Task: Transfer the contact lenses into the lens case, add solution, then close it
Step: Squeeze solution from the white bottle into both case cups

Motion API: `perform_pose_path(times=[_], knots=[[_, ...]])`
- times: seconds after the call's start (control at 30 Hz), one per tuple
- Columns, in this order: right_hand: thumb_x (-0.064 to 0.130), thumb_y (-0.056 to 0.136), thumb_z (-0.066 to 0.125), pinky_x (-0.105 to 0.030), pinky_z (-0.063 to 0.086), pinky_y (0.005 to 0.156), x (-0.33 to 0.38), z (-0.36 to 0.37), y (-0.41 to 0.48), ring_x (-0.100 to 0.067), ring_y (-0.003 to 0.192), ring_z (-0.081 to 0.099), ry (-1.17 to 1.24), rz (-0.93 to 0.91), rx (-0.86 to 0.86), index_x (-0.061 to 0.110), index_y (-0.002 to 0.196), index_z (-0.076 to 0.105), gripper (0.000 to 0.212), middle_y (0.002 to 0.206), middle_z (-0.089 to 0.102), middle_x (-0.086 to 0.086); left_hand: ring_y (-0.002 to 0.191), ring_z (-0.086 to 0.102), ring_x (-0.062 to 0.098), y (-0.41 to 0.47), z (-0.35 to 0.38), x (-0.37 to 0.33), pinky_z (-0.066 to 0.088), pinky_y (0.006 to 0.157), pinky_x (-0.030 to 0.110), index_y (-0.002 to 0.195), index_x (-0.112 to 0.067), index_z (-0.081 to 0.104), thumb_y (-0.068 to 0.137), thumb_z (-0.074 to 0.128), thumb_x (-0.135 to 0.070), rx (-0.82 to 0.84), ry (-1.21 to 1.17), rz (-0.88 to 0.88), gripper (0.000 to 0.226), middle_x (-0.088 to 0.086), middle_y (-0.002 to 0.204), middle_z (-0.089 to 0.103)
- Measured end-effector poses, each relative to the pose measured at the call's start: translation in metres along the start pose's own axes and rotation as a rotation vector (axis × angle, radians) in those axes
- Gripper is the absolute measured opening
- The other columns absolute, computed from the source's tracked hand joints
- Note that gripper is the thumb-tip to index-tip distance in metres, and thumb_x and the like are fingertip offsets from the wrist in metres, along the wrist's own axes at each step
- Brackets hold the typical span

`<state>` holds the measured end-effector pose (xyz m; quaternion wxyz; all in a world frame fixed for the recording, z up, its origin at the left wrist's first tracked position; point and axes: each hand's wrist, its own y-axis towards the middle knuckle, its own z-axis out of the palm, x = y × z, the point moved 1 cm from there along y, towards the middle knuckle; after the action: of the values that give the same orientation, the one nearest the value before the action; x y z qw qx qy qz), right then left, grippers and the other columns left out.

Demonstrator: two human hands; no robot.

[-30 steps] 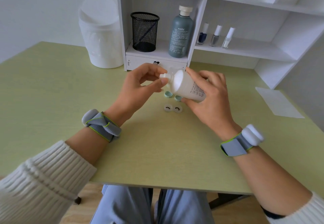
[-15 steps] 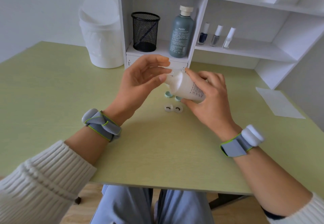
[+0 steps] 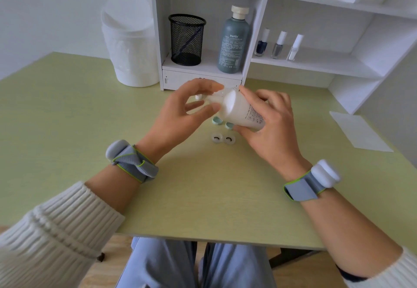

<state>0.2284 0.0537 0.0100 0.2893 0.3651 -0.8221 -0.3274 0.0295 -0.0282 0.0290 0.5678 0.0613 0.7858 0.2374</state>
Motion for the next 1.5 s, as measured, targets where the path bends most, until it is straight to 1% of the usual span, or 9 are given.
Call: perform_pose_path(times=[0.07, 0.17, 0.27, 0.5, 0.77, 0.9, 1.07, 1.23, 1.5], knots=[[0.027, 0.069, 0.091, -0.048, 0.048, 0.089, 0.000, -0.001, 0.000, -0.028, 0.105, 0.050, -0.005, -0.009, -0.005, 0.024, 0.139, 0.061, 0.076, 0.114, 0.061, -0.002, 0.106, 0.064, 0.006, 0.000, 0.001, 0.001, 0.052, 0.089, 0.027, 0.109, -0.021, 0.067, 0.096, 0.064, -0.035, -0.049, 0.067, -0.060, 0.019, -0.007, 0.109, 0.070], [0.025, 0.069, 0.090, -0.049, 0.048, 0.088, 0.000, -0.001, 0.000, -0.027, 0.106, 0.051, -0.024, -0.026, -0.008, 0.024, 0.139, 0.061, 0.076, 0.114, 0.061, -0.003, 0.088, 0.069, 0.011, 0.000, 0.000, 0.004, 0.057, 0.087, 0.042, 0.098, -0.017, 0.066, 0.098, 0.056, -0.047, -0.063, 0.134, -0.130, 0.031, -0.004, 0.089, 0.074], [0.025, 0.070, 0.090, -0.049, 0.048, 0.088, 0.000, -0.001, 0.000, -0.028, 0.106, 0.051, -0.047, -0.042, -0.003, 0.024, 0.139, 0.061, 0.075, 0.115, 0.061, -0.003, 0.082, 0.072, 0.021, 0.000, 0.002, 0.002, 0.059, 0.085, 0.047, 0.097, -0.009, 0.065, 0.099, 0.059, -0.036, -0.037, 0.098, -0.095, 0.028, 0.004, 0.082, 0.075], [0.026, 0.069, 0.090, -0.048, 0.048, 0.086, 0.000, -0.002, 0.000, -0.027, 0.105, 0.053, -0.063, -0.046, -0.001, 0.024, 0.137, 0.063, 0.074, 0.114, 0.063, -0.002, 0.082, 0.072, 0.016, 0.001, 0.002, 0.002, 0.061, 0.080, 0.034, 0.103, -0.006, 0.063, 0.100, 0.059, -0.021, -0.029, 0.172, 0.006, 0.015, 0.006, 0.088, 0.072], [0.024, 0.069, 0.089, -0.047, 0.048, 0.086, 0.003, -0.005, 0.000, -0.027, 0.105, 0.053, -0.053, -0.052, -0.045, 0.023, 0.135, 0.065, 0.070, 0.113, 0.063, -0.002, 0.088, 0.065, 0.028, -0.003, 0.003, -0.004, 0.055, 0.084, 0.031, 0.107, 0.008, 0.062, 0.098, 0.059, -0.005, -0.055, 0.445, 0.392, 0.016, 0.015, 0.098, 0.067], [0.025, 0.070, 0.087, -0.047, 0.048, 0.089, 0.003, -0.007, 0.001, -0.028, 0.107, 0.053, -0.038, -0.034, -0.030, 0.021, 0.138, 0.062, 0.073, 0.116, 0.063, -0.003, 0.095, 0.067, 0.022, -0.002, 0.006, -0.003, 0.057, 0.087, 0.029, 0.111, 0.004, 0.064, 0.099, 0.059, -0.008, -0.100, 0.374, 0.358, 0.017, 0.012, 0.103, 0.069], [0.031, 0.067, 0.091, -0.033, 0.047, 0.092, -0.010, -0.018, 0.014, -0.023, 0.108, 0.056, 0.104, 0.183, -0.058, 0.022, 0.140, 0.058, 0.080, 0.122, 0.066, -0.001, 0.104, 0.061, 0.007, 0.001, 0.006, 0.001, 0.048, 0.089, 0.010, 0.127, -0.007, 0.060, 0.103, 0.054, -0.019, -0.101, 0.308, 0.243, 0.027, 0.002, 0.109, 0.067], [0.036, 0.066, 0.090, -0.003, 0.044, 0.076, -0.029, -0.023, 0.042, 0.010, 0.089, 0.059, 0.288, 0.416, -0.095, 0.028, 0.129, 0.063, 0.069, 0.105, 0.066, 0.022, 0.101, 0.061, 0.007, 0.004, 0.005, 0.012, 0.048, 0.085, 0.008, 0.124, -0.009, 0.061, 0.103, 0.053, -0.016, -0.134, 0.368, 0.159, 0.024, 0.002, 0.112, 0.066], [0.031, 0.064, 0.092, -0.026, 0.057, 0.078, -0.050, 0.000, 0.071, -0.005, 0.093, 0.070, 0.471, 0.681, -0.098, 0.019, 0.118, 0.067, 0.061, 0.106, 0.074, 0.009, 0.095, 0.061, 0.011, 0.006, 0.007, 0.021, 0.045, 0.077, 0.004, 0.117, -0.007, 0.063, 0.101, 0.054, -0.011, -0.103, 0.387, 0.055, 0.019, 0.002, 0.106, 0.066]])
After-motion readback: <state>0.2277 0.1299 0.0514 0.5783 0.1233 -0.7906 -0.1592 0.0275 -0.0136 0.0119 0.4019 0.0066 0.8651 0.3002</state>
